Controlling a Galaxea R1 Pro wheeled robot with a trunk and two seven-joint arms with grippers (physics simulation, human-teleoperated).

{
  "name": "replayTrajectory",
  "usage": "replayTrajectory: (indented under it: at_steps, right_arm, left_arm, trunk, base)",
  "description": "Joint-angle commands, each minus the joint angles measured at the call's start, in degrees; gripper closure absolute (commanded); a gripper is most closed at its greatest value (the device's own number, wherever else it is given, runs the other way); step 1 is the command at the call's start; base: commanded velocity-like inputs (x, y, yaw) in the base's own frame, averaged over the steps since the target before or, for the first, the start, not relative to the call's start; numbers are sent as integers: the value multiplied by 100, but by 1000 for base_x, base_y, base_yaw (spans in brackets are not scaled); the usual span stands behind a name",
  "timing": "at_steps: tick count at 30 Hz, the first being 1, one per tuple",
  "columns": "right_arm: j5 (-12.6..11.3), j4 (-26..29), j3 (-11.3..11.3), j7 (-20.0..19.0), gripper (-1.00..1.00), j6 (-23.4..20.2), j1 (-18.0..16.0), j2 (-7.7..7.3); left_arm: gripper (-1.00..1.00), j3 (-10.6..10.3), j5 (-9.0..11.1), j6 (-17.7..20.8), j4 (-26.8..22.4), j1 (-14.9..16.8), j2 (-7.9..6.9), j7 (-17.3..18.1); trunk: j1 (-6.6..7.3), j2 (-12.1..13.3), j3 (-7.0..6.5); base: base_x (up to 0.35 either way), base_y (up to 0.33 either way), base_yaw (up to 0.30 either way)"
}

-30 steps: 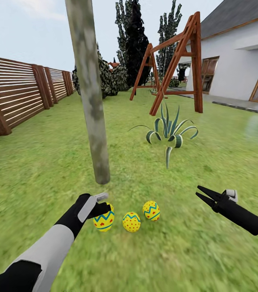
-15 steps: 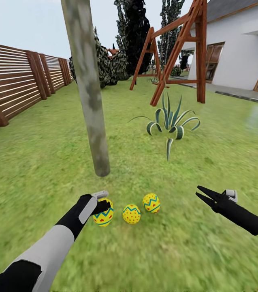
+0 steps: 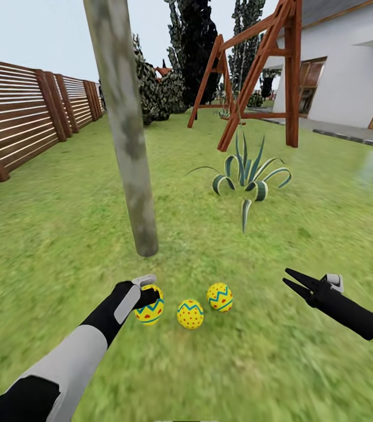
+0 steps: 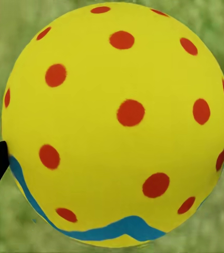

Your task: Take the three Easter eggs out of the wicker basket on the lawn in the garden, then place them on the lawn next to a single tree (choose any tree) so that all three eggs are next to the same tree and none are left in the basket.

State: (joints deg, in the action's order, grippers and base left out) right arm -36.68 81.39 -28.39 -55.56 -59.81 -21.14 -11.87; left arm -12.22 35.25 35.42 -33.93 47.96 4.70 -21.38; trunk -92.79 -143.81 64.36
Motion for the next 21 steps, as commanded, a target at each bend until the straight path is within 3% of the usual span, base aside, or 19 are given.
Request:
replayTrajectory:
  at_steps: [1,9,17,21]
  right_arm:
    - [21,0,-7,-32,-100,-19,-4,0]
    - [21,0,-9,-32,-100,-19,-4,0]
    - [21,1,-9,-34,-100,-19,-4,-5]
    - [21,0,-9,-34,-100,-19,-4,-1]
  left_arm:
    - [100,-26,60,9,-8,3,-4,-56]
    - [100,-26,61,7,-8,3,-3,-52]
    - [100,-26,59,-55,-8,3,-4,-50]
    - [100,-29,61,-100,-8,-2,-4,-50]
  trunk:
    - [-2,-2,8]
    - [-2,-2,18]
    - [-2,-2,18]
    - [-12,-7,107]
  base:
    - [298,0,0]
    - [276,0,0]
    - [29,0,0]
    - [1,0,0]
